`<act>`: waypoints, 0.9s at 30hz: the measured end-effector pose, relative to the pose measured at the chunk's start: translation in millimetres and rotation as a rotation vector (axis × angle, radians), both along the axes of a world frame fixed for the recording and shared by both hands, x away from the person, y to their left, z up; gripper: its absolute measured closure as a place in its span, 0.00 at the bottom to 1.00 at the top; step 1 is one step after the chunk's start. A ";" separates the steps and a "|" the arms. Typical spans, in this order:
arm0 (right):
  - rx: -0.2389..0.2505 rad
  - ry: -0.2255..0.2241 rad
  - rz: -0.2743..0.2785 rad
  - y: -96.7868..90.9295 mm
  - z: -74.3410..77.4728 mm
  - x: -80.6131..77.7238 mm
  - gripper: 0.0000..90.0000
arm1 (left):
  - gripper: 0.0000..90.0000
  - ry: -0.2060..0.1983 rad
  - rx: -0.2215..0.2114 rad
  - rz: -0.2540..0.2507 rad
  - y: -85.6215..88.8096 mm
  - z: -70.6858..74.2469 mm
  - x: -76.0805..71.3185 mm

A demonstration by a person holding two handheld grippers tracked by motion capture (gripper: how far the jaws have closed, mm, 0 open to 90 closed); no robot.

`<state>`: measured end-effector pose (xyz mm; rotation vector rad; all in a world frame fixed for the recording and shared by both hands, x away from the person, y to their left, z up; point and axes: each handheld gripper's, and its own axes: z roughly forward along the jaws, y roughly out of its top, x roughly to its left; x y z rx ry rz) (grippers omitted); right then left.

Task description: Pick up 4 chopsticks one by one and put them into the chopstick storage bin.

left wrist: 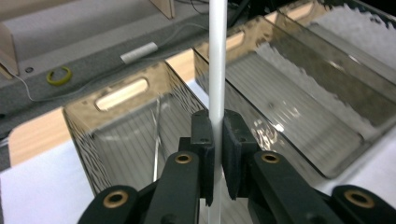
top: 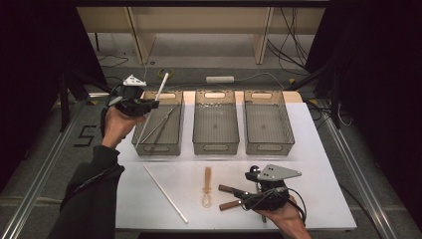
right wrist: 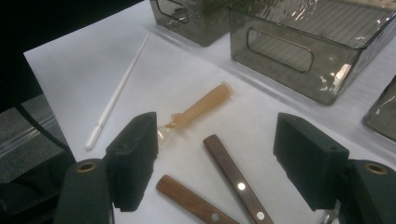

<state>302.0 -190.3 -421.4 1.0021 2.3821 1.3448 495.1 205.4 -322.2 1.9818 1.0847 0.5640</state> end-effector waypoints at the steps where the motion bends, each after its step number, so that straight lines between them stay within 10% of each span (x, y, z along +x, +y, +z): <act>1: 0.003 0.000 -0.003 0.1 0.0 -0.4 0.35 | 0.93 -0.008 0.006 0.006 -0.1 1.4 2.0; 27: -0.003 0.005 0.020 4.2 -1.5 -3.3 0.35 | 0.93 -0.018 -0.018 0.074 -0.3 -33.7 35.7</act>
